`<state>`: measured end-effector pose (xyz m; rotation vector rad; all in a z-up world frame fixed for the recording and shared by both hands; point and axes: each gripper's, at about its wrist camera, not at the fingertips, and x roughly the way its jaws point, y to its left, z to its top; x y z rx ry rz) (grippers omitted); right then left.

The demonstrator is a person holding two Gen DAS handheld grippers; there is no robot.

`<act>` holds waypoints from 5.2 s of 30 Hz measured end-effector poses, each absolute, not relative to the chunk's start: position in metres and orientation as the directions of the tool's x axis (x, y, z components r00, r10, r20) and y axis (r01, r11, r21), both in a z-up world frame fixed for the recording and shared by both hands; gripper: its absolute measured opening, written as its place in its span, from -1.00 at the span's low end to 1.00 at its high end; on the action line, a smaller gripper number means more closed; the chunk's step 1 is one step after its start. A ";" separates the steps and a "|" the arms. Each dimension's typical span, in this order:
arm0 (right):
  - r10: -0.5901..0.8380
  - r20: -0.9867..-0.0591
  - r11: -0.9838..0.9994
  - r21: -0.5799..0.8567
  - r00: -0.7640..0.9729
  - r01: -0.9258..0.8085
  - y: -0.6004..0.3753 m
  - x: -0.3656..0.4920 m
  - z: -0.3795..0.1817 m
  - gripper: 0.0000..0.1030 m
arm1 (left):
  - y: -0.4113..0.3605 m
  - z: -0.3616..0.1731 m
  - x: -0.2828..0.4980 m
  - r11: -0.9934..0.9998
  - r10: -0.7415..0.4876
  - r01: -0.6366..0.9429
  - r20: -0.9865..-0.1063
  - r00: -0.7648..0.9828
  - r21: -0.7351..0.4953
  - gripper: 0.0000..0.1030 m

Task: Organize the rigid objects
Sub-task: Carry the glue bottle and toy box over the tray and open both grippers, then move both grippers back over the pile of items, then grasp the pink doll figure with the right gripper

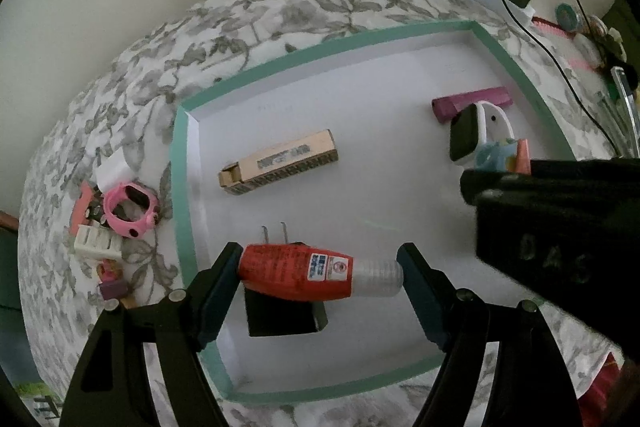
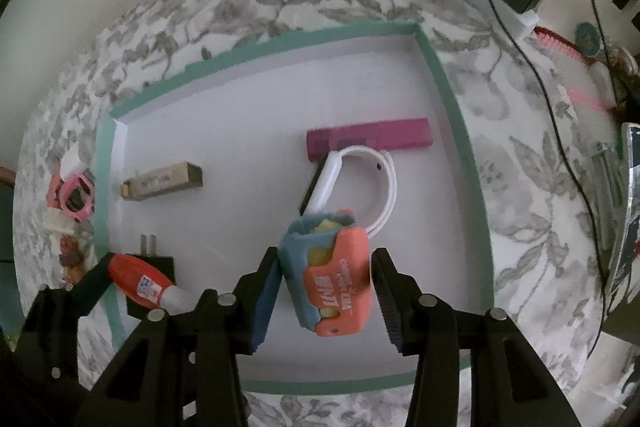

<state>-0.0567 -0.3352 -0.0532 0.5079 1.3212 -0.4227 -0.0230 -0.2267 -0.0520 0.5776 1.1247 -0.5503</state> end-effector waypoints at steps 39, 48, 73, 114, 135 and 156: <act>-0.086 -0.919 0.902 0.092 0.384 0.422 -0.283 -0.035 -0.007 0.46 | -0.028 0.026 0.074 0.996 -0.081 0.017 -0.838 0.540 -0.085 0.86; -0.061 -0.909 0.933 0.095 0.412 0.348 -0.251 -0.023 -0.013 0.94 | 0.009 0.023 0.083 0.992 -0.038 -0.081 -0.843 0.536 -0.096 0.86; 0.064 -0.888 0.973 0.156 0.455 0.168 -0.152 0.021 -0.026 0.99 | 0.099 -0.001 0.102 0.966 -0.001 -0.230 -0.896 0.444 -0.116 0.86; 0.100 -0.929 0.995 0.103 0.357 -0.011 -0.060 0.057 -0.091 0.98 | 0.115 -0.072 0.107 0.945 -0.083 -0.292 -0.973 0.217 -0.145 0.86; 0.028 -0.924 0.999 0.008 0.382 -0.053 -0.045 0.052 -0.096 1.00 | 0.117 -0.076 0.107 0.950 -0.065 -0.286 -0.976 0.209 -0.125 0.86; 0.104 -0.920 0.992 0.070 0.377 -0.102 -0.050 0.046 -0.078 0.03 | 0.108 -0.070 0.114 0.957 -0.095 -0.249 -0.971 0.217 -0.150 0.86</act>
